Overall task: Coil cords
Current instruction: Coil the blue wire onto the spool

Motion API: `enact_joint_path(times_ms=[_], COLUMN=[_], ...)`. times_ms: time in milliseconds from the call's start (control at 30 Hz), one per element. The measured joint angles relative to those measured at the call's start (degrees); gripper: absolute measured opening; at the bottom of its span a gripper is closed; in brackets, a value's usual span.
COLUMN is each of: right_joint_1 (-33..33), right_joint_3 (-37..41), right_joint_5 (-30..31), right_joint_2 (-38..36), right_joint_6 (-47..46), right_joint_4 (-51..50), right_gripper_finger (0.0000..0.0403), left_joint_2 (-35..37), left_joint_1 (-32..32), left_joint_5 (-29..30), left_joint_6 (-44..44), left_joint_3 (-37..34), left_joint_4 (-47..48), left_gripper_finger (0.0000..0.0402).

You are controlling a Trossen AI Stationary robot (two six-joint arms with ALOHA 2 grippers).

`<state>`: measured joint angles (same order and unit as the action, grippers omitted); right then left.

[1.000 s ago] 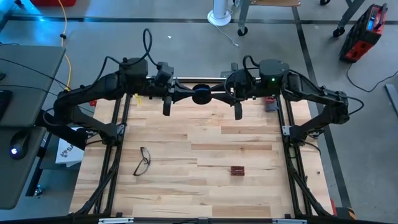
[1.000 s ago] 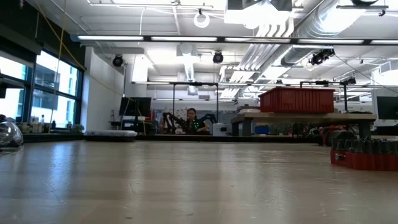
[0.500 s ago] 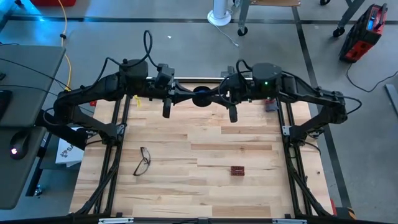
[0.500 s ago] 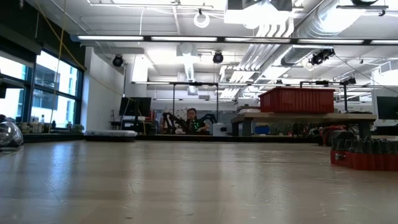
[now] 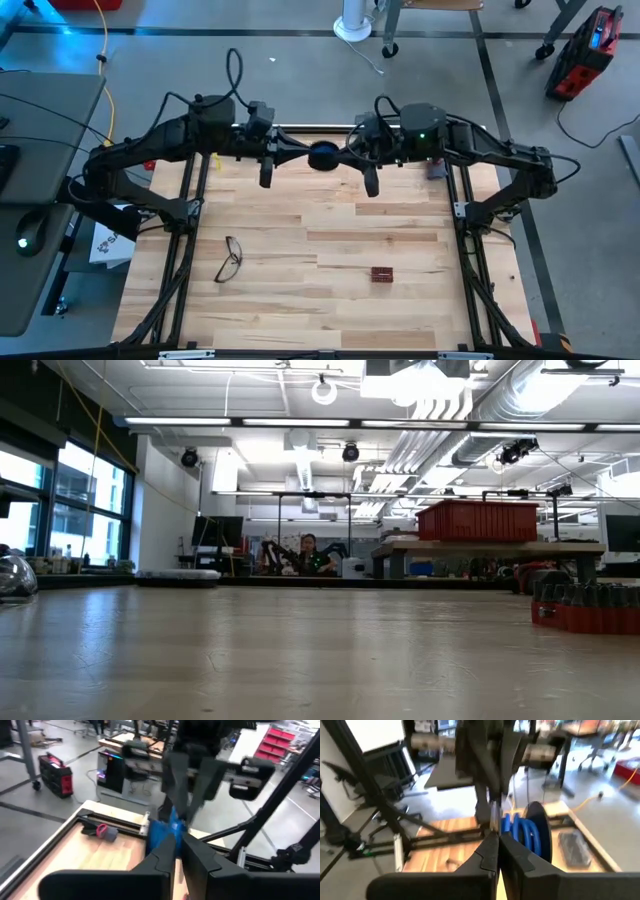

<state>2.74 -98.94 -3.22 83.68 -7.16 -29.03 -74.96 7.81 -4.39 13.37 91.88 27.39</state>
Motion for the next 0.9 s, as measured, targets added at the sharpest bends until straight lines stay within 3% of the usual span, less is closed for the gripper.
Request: enact_joint_path(times_ms=[200,400,500,667,767,900], right_joint_1=[1.43,3.00,3.29,3.26,3.22,3.26], right_joint_3=[2.71,16.18,27.91,45.32,54.22,63.28], right_joint_5=[-0.48,-2.92,-5.67,-7.44,-5.52,-2.13], right_joint_2=[-0.11,-2.58,-4.54,-5.53,-3.90,-0.91], right_joint_6=[-2.43,-8.16,-14.60,-29.80,-39.19,-52.03], right_joint_4=[-5.75,-2.56,9.02,34.77,46.02,59.00], right_gripper_finger=[0.0001,0.0000,0.0000,0.0000,0.0000,0.0000], left_joint_2=[2.50,7.46,12.07,19.44,19.66,17.10], left_joint_1=[0.07,-0.48,-1.76,-4.14,-5.79,-8.04], left_joint_5=[4.12,10.07,12.29,13.78,13.70,13.93], left_joint_6=[-1.60,-1.37,2.25,12.37,17.39,20.56], left_joint_3=[0.09,-5.29,-14.75,-35.52,-45.60,-52.74], left_joint_4=[7.00,10.94,5.79,-10.41,-17.98,-24.69], left_gripper_finger=[0.0053,0.0068,0.0069,0.0070,0.0070,0.0070])
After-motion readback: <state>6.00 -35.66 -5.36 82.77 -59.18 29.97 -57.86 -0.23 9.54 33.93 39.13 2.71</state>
